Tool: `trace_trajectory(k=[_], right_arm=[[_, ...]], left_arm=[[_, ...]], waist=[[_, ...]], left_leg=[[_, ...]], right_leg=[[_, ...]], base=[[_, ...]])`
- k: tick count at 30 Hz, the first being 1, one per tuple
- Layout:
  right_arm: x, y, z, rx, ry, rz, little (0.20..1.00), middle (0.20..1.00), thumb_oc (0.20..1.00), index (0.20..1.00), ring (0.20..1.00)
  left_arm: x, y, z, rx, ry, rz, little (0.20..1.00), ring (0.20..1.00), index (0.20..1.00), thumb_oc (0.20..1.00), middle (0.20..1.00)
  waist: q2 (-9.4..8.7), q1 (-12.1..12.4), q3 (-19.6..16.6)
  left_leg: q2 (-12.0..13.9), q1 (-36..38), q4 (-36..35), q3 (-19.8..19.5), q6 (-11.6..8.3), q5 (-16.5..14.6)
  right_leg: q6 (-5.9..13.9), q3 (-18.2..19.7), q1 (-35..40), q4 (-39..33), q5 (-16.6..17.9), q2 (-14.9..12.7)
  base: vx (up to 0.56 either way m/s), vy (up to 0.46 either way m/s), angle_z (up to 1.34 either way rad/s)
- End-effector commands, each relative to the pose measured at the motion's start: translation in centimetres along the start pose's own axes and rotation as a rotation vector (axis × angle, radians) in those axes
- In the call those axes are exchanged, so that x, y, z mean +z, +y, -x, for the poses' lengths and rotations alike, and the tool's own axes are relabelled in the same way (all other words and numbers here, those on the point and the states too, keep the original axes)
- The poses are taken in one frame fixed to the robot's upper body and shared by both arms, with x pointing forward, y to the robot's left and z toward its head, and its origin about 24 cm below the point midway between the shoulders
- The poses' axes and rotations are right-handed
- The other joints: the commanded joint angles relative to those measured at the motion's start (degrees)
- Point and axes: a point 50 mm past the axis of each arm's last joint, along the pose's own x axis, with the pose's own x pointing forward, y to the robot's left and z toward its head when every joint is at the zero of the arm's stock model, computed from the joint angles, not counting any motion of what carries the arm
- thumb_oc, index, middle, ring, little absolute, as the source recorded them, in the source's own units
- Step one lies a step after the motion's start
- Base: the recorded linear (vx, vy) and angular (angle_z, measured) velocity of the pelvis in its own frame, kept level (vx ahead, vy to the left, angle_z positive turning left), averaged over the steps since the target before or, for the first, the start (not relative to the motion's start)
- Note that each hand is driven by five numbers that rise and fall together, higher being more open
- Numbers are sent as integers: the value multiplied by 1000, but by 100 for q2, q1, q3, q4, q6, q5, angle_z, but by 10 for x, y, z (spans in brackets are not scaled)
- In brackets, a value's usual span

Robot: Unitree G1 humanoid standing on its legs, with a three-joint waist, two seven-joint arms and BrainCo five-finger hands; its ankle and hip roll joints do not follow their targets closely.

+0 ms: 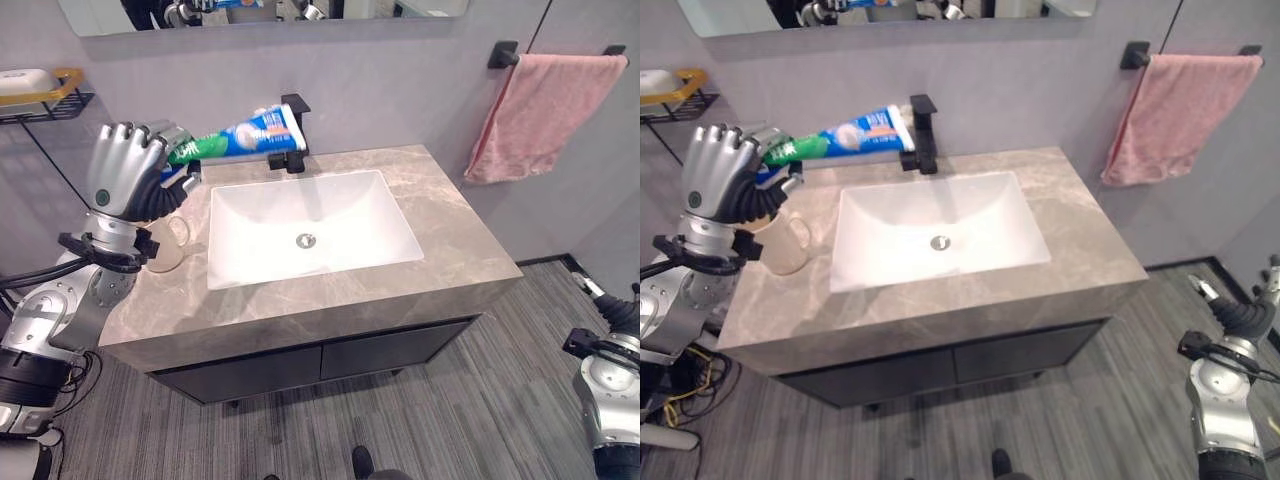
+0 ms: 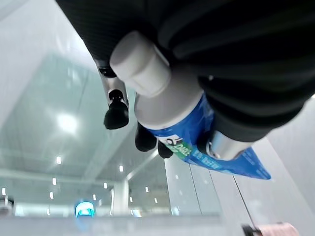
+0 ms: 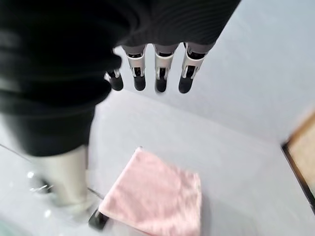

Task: Put brush and paste in cup on sink, flatten towel.

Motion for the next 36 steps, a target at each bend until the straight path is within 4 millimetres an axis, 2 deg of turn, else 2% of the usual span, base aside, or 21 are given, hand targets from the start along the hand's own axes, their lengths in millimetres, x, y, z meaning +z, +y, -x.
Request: trace_trajectory(k=[1,2,3,4,5,7,8,9,10,11,12,13,14,16,18,19,21,24,29,36], right_arm=[[36,1,-16,8,-208,44,1000,1000,1000,1000,1000],[37,1,-16,9,-209,43,1000,1000,1000,1000,1000],[64,25,-16,161,-303,-38,1000,1000,1000,1000,1000],[64,25,-17,162,-302,-42,1000,1000,1000,1000,1000],[93,53,-10,374,-375,-172,1000,1000,1000,1000,1000],[115,78,0,539,-396,-355,1000,1000,1000,1000,1000],[115,78,0,541,-397,-359,1000,1000,1000,1000,1000],[131,102,16,660,-355,-638,1000,1000,1000,1000,1000],[129,113,19,690,-282,-753,1000,1000,1000,1000,1000],[155,146,51,863,-188,-1143,1000,1000,1000,1000,1000],[163,158,59,940,-180,-1132,1000,1000,1000,1000,1000],[164,159,59,940,-181,-1133,1000,1000,1000,1000,1000],[179,167,66,1002,-210,-1106,1000,1000,1000,1000,1000],[206,178,84,1138,-237,-1201,1000,1000,1000,1000,1000],[219,197,105,1242,-168,-1274,1000,1000,1000,1000,1000],[239,201,122,1360,-195,-1310,1000,1000,1000,1000,1000],[251,204,134,1417,-190,-1363,1000,1000,1000,1000,1000],[270,202,135,1416,-269,-1404,1000,1000,1000,1000,1000],[290,201,133,1344,-324,-1495,1000,1000,1000,1000,1000],[305,193,131,1298,-380,-1559,1000,1000,1000,1000,1000]], left_arm=[[-4,42,-38,241,-38,-82,200,200,200,200,200],[-4,42,-39,242,-37,-84,200,200,200,200,200],[0,48,-49,263,-63,-76,200,200,200,200,200],[0,48,-50,264,-64,-77,200,200,200,200,200],[5,50,-60,270,-87,-53,200,200,200,200,200],[11,50,-68,273,-107,-27,200,200,200,200,200],[10,51,-69,274,-108,-29,200,200,200,200,200],[15,49,-73,287,-115,2,200,200,200,200,200],[16,48,-76,288,-112,9,200,200,200,200,200],[22,42,-83,279,-115,53,200,200,200,200,200],[26,40,-87,270,-127,67,200,200,200,200,200],[26,40,-88,271,-127,65,200,200,200,200,200],[31,40,-90,257,-151,82,200,200,200,200,200],[40,43,-92,250,-191,130,200,200,200,200,200],[44,42,-95,254,-200,165,200,200,200,200,200],[52,45,-97,258,-236,181,200,200,200,200,200],[57,45,-95,257,-258,203,200,200,200,200,200],[61,45,-89,266,-266,241,200,200,200,200,200],[70,40,-81,251,-302,300,200,200,200,200,200],[73,32,-74,256,-285,329,200,200,200,200,200]], waist=[[-84,12,-228],[-87,10,-219],[-87,31,-249],[-96,29,-241],[-114,72,-266],[-130,117,-269],[-141,112,-258],[-129,164,-273],[-153,176,-266],[-139,250,-278],[-162,287,-291],[-164,280,-284],[-176,321,-281],[-181,391,-287],[-190,463,-295],[-195,520,-291],[-207,589,-274],[-211,648,-260],[-205,766,-257],[-243,800,-257]], left_leg=[[437,217,52,-187,-376,-268],[436,213,52,-184,-375,-269],[431,235,52,-174,-375,-265],[430,227,52,-172,-375,-258],[428,267,52,-161,-382,-289],[426,284,52,-140,-387,-271],[424,267,52,-137,-387,-235],[430,296,52,-131,-389,-260],[427,273,52,-127,-391,-215],[432,301,52,-141,-387,-241],[426,269,52,-150,-389,-195],[426,265,52,-149,-390,-195],[427,262,52,-155,-394,-185],[430,270,52,-160,-398,-175],[430,270,52,-167,-407,-160],[429,257,52,-184,-415,-141],[428,234,52,-213,-414,-124],[414,208,52,-269,-406,-118],[385,140,52,-369,-393,-98],[354,103,52,-442,-372,-102]], right_leg=[[584,-24,-140,39,130,-709],[585,-21,-146,39,130,-709],[585,-17,-126,39,130,-709],[584,-14,-135,39,136,-710],[597,-9,-105,39,111,-710],[600,8,-102,39,125,-707],[592,16,-122,39,157,-707],[593,18,-102,39,138,-709],[585,21,-128,39,179,-712],[579,4,-86,39,138,-721],[566,7,-114,39,171,-724],[567,8,-118,39,171,-724],[562,-2,-111,39,175,-724],[552,-3,-94,39,174,-727],[534,-30,-80,39,176,-732],[520,-53,-70,39,170,-728],[507,-96,-51,39,162,-733],[499,-151,-28,39,152,-752],[483,-255,3,39,143,-782],[472,-307,15,39,134,-798]], base=[[0,0,0],[0,0,0],[-6,-4,-3],[1,-2,-4],[-24,-5,-3],[0,0,0],[0,0,0],[-45,-12,-2],[0,0,0],[-44,-15,0],[0,0,0],[-38,-14,2],[-12,-9,8],[-10,-13,6],[0,0,0],[0,0,0],[5,-7,2],[12,-3,19],[14,1,9],[7,0,7]])
